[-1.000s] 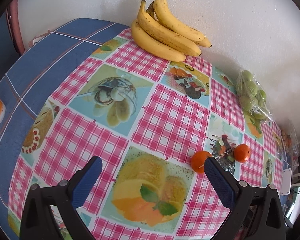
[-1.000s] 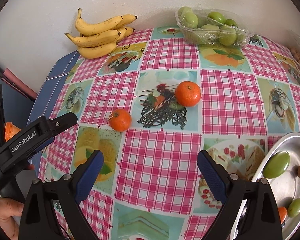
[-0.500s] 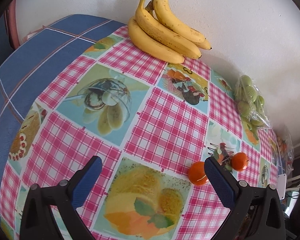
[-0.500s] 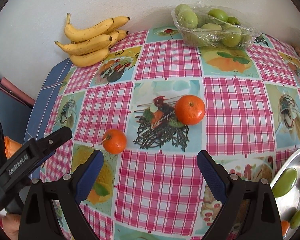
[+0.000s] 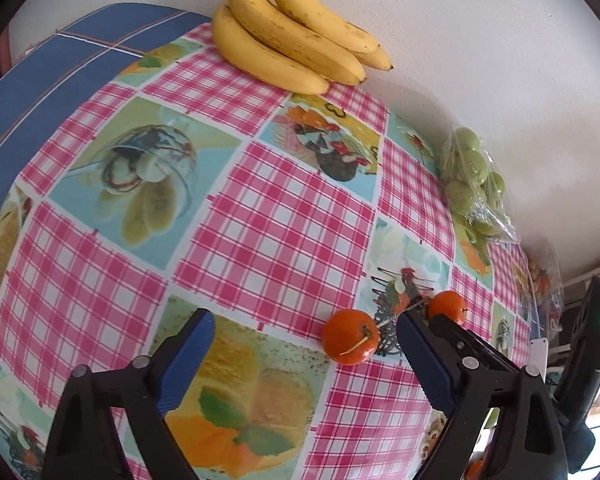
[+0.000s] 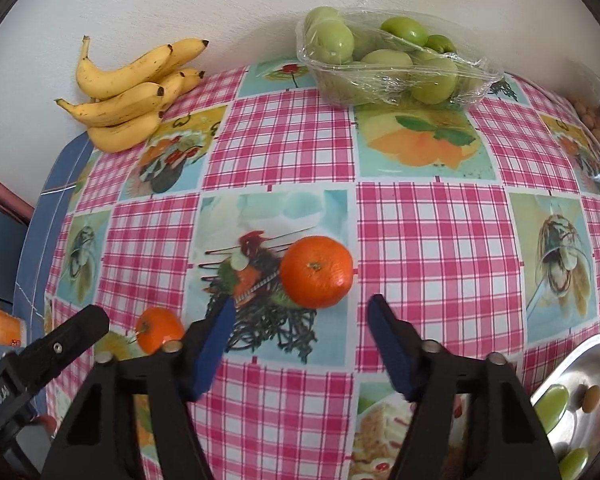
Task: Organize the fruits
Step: 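Grasp a tangerine with the left gripper while the right gripper grasps the other tangerine, then carry both held tangerines over the steel bowl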
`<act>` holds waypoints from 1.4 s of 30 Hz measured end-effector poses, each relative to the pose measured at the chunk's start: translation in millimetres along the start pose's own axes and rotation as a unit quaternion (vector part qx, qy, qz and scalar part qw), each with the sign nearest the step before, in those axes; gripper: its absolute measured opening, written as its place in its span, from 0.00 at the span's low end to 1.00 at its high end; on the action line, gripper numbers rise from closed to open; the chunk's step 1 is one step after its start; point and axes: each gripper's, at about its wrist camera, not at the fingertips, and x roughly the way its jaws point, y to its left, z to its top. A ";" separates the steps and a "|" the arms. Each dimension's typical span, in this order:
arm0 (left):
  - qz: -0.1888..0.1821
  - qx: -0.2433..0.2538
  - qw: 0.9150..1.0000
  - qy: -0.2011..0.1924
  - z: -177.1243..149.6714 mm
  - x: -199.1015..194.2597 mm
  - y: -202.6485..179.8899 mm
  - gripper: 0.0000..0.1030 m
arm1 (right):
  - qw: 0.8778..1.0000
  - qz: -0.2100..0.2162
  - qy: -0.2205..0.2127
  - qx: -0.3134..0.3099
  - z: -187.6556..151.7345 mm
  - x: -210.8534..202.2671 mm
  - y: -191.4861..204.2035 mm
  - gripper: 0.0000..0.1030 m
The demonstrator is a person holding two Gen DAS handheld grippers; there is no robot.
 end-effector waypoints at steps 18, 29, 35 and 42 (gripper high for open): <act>-0.023 0.032 0.999 0.035 -12.4 26.1 -24.5 0.57 | 1.000 0.000 -0.002 0.000 4.7 3.6 -6.5 0.40; -0.023 0.035 0.998 0.038 -16.7 25.9 -28.4 0.39 | 1.000 0.007 -0.008 -0.010 -7.4 -13.9 -5.8 0.40; -0.039 0.036 0.998 0.039 -18.6 14.5 -29.3 0.39 | 1.000 0.007 -0.019 -0.020 -18.0 -32.0 -1.6 0.40; -0.021 0.043 0.998 0.030 -28.0 -5.7 -33.6 0.39 | 0.999 0.008 -0.027 -0.029 -36.3 -54.7 2.3 0.40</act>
